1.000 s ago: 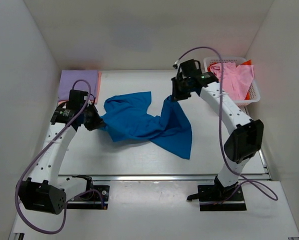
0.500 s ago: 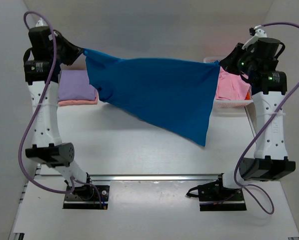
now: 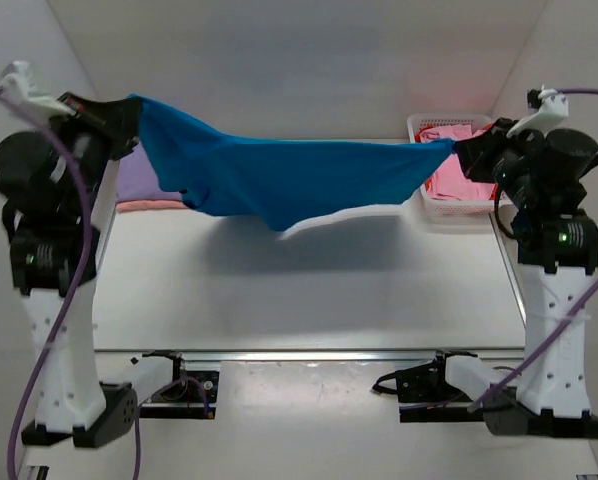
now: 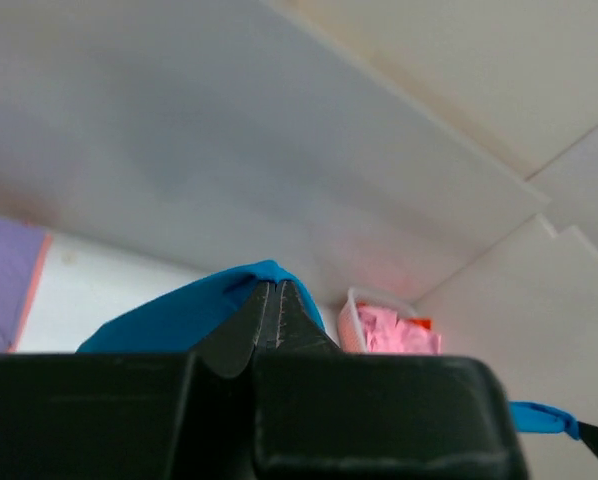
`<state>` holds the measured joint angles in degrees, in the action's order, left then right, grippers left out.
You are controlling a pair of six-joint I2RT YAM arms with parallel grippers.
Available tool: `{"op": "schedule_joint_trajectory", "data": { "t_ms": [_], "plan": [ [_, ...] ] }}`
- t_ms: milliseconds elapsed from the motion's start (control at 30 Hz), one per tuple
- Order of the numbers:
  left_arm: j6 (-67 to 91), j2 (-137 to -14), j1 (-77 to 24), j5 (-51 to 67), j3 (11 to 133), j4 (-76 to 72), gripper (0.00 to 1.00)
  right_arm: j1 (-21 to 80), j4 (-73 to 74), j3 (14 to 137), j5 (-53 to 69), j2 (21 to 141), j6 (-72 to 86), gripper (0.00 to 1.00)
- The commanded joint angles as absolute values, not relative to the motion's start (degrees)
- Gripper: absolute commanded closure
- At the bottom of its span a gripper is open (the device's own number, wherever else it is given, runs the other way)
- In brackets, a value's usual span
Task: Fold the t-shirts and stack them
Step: Flatten out the tshirt
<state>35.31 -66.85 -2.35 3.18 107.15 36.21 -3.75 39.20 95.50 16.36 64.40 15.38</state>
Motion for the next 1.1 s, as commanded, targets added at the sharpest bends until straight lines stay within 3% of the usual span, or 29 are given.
{"op": "schedule_joint_trajectory", "data": {
  "t_ms": [0, 100, 267, 500, 667, 833, 967, 1067],
  "plan": [
    [31.8, -59.3, -3.2, -1.1, 105.0, 30.0, 1.00, -0.4, 31.8, 90.6, 10.1, 56.3, 12.1, 1.00],
    [32.7, -53.3, -3.6, -1.9, 102.8, 27.6, 1.00, -1.7, 27.8, 84.0, 9.7, 46.9, 12.8, 1.00],
    [33.6, -46.0, -3.6, -1.2, 101.1, 25.4, 1.00, -0.5, 28.8, 83.2, 9.6, 38.9, 12.1, 1.00],
    [37.5, -44.9, -4.2, 0.5, 100.3, 24.1, 1.00, -1.1, 27.2, 84.6, 11.8, 37.7, 13.2, 1.00],
    [38.8, -48.2, -4.7, 0.1, 94.8, 20.2, 1.00, -1.4, 22.9, 79.0, 14.8, 42.1, 15.6, 1.00],
    [39.2, -52.0, -5.6, -1.9, 80.4, 11.4, 1.00, -1.6, 12.4, 64.6, 17.3, 47.3, 17.7, 1.00],
    [38.3, -57.9, -8.0, -6.0, 68.1, 0.6, 1.00, 2.4, 4.2, 56.9, 14.1, 55.6, 16.4, 1.00],
    [36.4, -65.9, -9.0, -6.3, 65.7, -4.6, 1.00, 3.3, -1.2, 55.3, 13.7, 63.4, 16.9, 1.00]
  ]
}}
